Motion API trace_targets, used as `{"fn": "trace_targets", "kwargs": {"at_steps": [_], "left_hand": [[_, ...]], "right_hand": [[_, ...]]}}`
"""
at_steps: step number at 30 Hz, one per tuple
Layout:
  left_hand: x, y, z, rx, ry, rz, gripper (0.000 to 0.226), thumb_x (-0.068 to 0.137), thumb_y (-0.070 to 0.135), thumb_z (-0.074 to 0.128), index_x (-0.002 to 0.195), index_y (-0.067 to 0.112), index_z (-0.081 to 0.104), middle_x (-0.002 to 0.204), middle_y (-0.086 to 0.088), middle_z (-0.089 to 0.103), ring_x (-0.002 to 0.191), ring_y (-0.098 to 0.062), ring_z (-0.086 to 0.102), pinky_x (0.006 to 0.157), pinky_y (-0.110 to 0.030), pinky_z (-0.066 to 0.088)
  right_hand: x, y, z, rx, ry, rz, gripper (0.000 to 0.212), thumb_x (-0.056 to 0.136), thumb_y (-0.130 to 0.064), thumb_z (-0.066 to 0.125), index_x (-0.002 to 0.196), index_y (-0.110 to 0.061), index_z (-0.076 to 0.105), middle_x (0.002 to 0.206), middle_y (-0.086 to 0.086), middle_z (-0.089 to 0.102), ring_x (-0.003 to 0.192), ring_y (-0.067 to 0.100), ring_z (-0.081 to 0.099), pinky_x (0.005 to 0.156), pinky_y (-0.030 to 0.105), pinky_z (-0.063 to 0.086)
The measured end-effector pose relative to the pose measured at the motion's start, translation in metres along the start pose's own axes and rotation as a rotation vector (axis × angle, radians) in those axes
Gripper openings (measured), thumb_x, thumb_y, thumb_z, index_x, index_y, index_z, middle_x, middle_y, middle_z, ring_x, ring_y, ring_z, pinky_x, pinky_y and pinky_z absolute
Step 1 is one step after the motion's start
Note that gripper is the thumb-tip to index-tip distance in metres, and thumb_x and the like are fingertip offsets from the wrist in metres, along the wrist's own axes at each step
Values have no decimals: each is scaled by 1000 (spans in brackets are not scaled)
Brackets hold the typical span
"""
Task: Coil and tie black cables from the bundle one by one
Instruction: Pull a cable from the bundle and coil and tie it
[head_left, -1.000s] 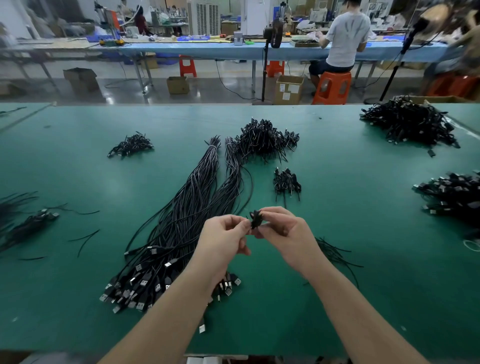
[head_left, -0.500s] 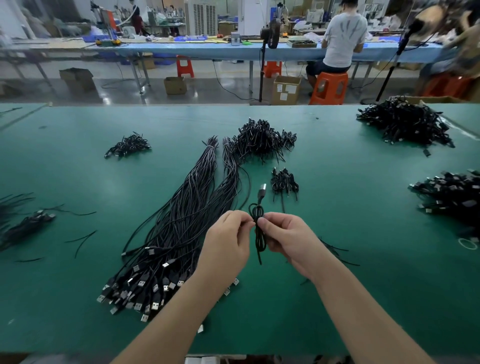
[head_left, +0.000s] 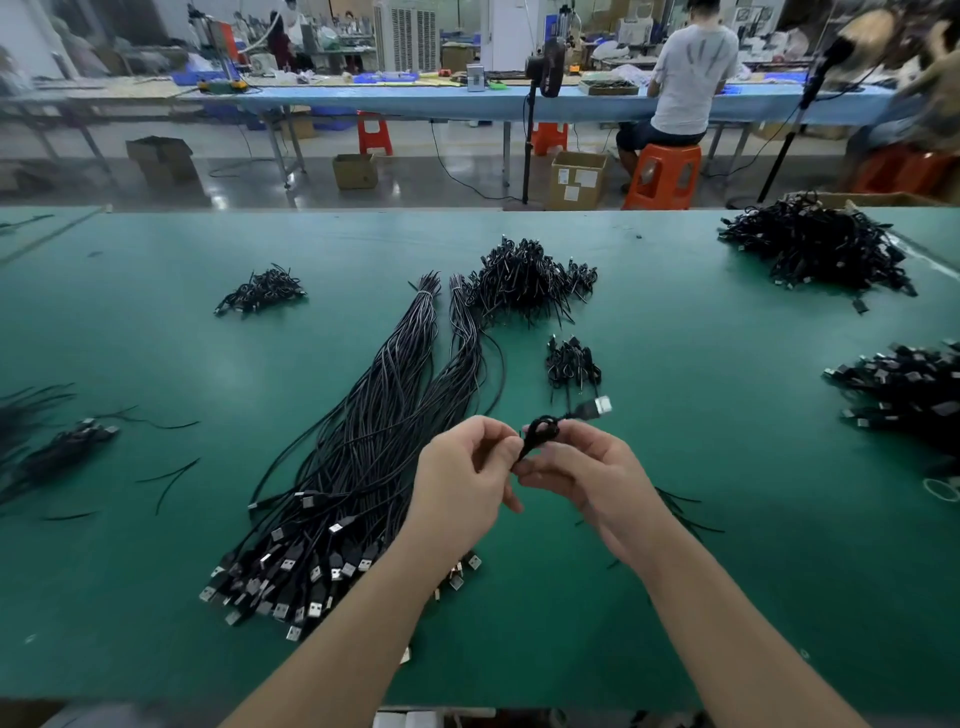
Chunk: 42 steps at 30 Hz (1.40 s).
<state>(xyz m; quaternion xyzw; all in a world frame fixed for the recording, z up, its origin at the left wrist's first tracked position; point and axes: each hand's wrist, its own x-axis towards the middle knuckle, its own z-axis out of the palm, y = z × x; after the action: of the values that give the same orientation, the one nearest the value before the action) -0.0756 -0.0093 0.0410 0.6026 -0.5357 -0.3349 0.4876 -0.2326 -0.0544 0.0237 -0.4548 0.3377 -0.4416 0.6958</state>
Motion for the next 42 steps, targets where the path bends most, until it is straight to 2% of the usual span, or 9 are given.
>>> {"fn": "trace_targets", "kwargs": {"at_steps": [4,7,12,17,22,26,34,38,42], "left_hand": [[-4,1,0,231,31,287,9,97,9,63,90,13,66,71,8,63,55,-8,63,57,-20,51],[-5,-1,0,400,1,498,6,97,6,61,94,6,66,87,4,60,71,-12,57,68,-26,49],[-3,-7,-1,438,14,493,7,98,8,61,94,5,66,90,0,63,78,-17,59,73,-30,50],[-4,-9,7,265,107,207,8,96,15,66,88,15,68,74,12,64,65,1,56,62,-11,42],[-1,-7,16,-191,86,-284,15,97,16,65,84,10,69,48,8,56,39,-10,47,45,-22,40],[1,-5,16,-255,73,-329,15,97,16,66,84,8,69,47,7,56,38,-14,47,48,-25,41],[-4,-14,6,518,73,608,6,97,5,59,94,5,64,92,-4,63,68,-21,60,60,-37,54],[-1,-17,1,675,74,788,16,97,8,52,91,4,66,87,-5,62,61,-18,56,50,-31,51],[1,-19,-1,737,110,826,22,99,13,50,88,4,67,84,-5,62,63,-18,58,51,-30,51]], "right_hand": [[3,-6,4,70,99,268,35,103,-30,49,89,-1,64,69,10,64,59,27,67,50,32,53],[2,-7,-1,-80,-69,453,53,92,-63,52,70,-17,68,69,3,59,54,19,56,45,25,37],[1,-8,2,-149,-96,294,28,82,-44,69,74,-18,74,72,1,62,55,10,51,50,20,39],[4,0,5,-229,58,83,17,90,-17,70,98,-4,76,62,0,54,52,8,40,48,16,36],[-1,10,8,-263,111,-101,14,88,-8,72,93,-17,80,73,9,71,58,13,54,56,23,50],[-3,13,6,-247,116,-136,15,87,-7,72,92,-18,81,80,10,74,65,17,61,66,25,56],[4,7,2,303,-45,182,26,94,-14,51,99,-1,73,97,17,71,81,28,70,73,35,59],[4,4,-2,279,-30,364,39,97,-36,56,87,-4,76,89,19,69,69,26,70,63,33,60],[2,4,-4,254,-12,254,17,80,-18,74,91,-5,75,94,18,70,78,22,71,73,29,59]]}}
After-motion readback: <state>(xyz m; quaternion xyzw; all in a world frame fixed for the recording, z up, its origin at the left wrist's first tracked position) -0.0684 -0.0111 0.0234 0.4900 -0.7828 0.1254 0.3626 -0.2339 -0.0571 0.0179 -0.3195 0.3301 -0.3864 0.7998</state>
